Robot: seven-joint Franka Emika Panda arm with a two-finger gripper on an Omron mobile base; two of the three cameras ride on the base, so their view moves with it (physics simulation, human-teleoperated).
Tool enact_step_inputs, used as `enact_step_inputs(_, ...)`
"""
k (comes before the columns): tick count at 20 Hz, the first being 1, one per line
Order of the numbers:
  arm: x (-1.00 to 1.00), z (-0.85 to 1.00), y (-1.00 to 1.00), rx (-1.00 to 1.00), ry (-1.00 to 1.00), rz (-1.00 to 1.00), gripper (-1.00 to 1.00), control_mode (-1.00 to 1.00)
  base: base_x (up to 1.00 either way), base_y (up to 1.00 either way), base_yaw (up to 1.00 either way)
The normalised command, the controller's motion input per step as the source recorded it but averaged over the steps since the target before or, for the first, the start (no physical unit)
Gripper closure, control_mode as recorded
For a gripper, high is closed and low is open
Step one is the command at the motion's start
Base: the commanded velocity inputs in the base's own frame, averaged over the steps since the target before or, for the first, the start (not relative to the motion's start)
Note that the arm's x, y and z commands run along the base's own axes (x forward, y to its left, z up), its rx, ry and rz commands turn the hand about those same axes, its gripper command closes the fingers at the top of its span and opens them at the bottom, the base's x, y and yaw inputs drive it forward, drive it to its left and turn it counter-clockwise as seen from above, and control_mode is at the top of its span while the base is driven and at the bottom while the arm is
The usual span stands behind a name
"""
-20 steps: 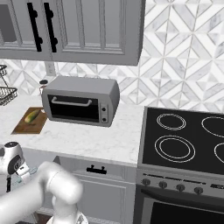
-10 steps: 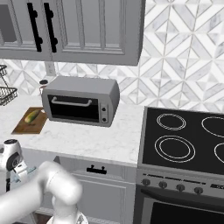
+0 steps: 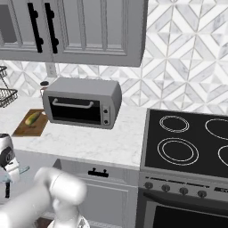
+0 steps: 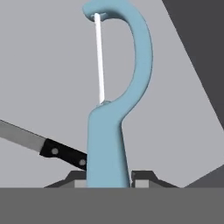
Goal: Place the appropriate cutting tool for cutting the cucumber skin on the cutting board.
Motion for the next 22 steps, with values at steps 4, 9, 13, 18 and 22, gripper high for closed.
enact_step_inputs(4,-0.67,1.0,-0.06,0.0,-0.01,0.0,1.0,-1.0,0.0,0.0,0.0)
enact_step_inputs(9,-0.66,0.95,-0.17,0.0,-0.02,0.0,1.0,-1.0,0.0,0.0,0.0)
enact_step_inputs(13,-0.19,0.95,-0.23,0.0,-0.1,-0.04,1.0,-1.0,0.0,0.0,0.0)
enact_step_inputs(18,0.47,0.71,-0.14,0.0,-0.09,-0.06,1.0,-1.0,0.0,0.0,0.0)
enact_step_inputs(22,0.98,0.42,0.06,0.0,-0.12,0.0,1.0,-1.0,0.0,0.0,0.0)
